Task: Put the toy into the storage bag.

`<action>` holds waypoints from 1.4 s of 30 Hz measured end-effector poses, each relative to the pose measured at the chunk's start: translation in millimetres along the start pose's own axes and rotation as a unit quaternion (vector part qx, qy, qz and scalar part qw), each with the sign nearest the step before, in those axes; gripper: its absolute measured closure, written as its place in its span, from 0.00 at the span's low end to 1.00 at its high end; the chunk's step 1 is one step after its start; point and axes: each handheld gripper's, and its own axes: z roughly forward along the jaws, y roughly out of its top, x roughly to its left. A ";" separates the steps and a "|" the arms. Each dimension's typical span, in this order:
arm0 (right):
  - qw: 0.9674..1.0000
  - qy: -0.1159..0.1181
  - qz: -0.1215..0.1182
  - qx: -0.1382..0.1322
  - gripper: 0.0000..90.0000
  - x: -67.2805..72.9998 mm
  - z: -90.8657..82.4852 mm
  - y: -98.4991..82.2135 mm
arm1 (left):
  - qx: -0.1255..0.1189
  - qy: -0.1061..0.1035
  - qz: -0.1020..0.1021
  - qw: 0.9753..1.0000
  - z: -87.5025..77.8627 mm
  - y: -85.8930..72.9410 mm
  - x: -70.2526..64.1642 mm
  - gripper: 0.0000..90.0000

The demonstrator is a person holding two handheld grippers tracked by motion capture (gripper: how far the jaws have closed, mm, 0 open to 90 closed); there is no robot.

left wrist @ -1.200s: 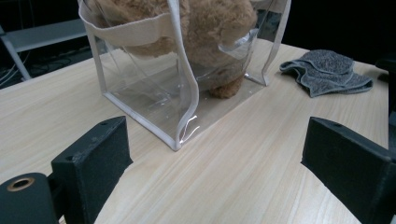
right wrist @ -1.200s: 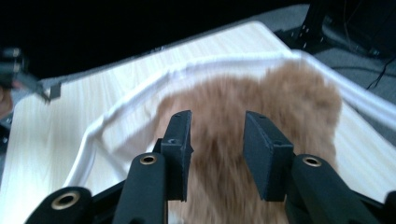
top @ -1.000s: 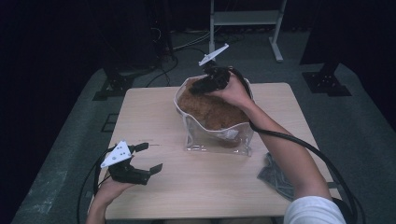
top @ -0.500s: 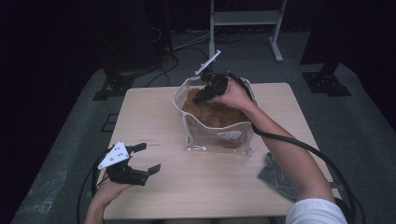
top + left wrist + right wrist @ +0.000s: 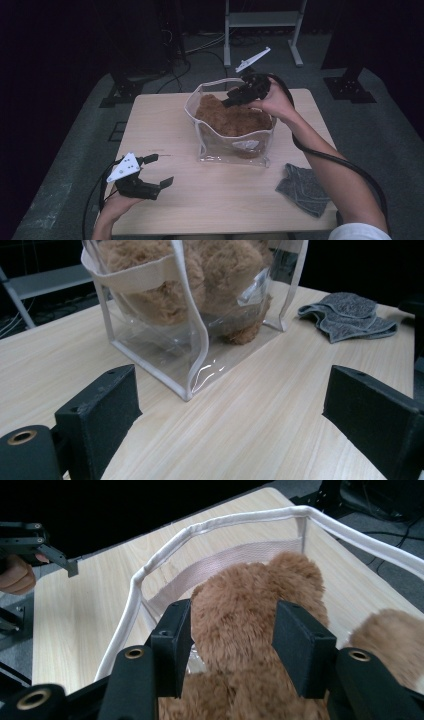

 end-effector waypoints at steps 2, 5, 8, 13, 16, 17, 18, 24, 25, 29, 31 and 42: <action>1.000 0.002 0.005 -0.006 0.53 0.0 -6.7 -5.0 | -0.003 -0.001 -0.001 1.000 0.3 0.8 -0.5 0.07; 1.000 -0.002 0.008 -0.010 0.52 0.5 -17.2 -13.2 | 0.003 -0.002 0.001 1.000 1.4 -0.3 -0.9 0.07; 1.000 -0.006 0.009 -0.011 0.51 0.4 -27.5 -21.8 | 0.004 -0.002 0.000 1.000 2.4 -1.3 -1.2 0.07; 1.000 -0.014 0.016 -0.013 0.50 1.4 -43.7 -35.4 | 0.002 -0.001 -0.002 1.000 1.4 -1.1 -0.9 0.07; 0.999 -0.018 0.021 -0.016 0.50 0.4 -54.1 -43.2 | 0.003 -0.002 -0.001 1.000 1.8 -1.6 -0.5 0.07; 0.999 -0.020 0.024 -0.018 0.49 -0.3 -57.7 -45.7 | 0.003 -0.002 -0.003 1.000 2.1 -1.8 -0.6 0.07; 0.999 -0.022 0.025 -0.021 0.49 -0.9 -61.3 -48.5 | 0.004 -0.002 -0.003 1.000 2.4 -2.0 -0.5 0.07; 0.998 -0.028 0.038 -0.030 0.49 -1.3 -81.2 -66.2 | 0.004 -0.004 -0.003 1.000 3.0 -2.1 -0.2 0.07; 0.998 -0.028 0.041 -0.031 0.49 -1.4 -83.7 -68.2 | 0.003 -0.005 -0.003 1.000 3.4 -2.4 0.0 0.07; 0.998 -0.032 0.049 -0.035 0.49 -1.7 -92.3 -76.8 | 0.005 -0.005 -0.003 1.000 3.7 -3.1 0.6 0.07; 0.997 -0.037 0.058 -0.035 0.48 -2.8 -99.5 -85.8 | 0.005 -0.006 -0.001 1.000 4.2 -2.4 0.8 0.07; 0.994 -0.044 0.084 -0.047 0.47 -4.4 -118.9 -118.5 | 0.004 -0.009 0.001 1.000 7.5 -0.8 0.3 0.07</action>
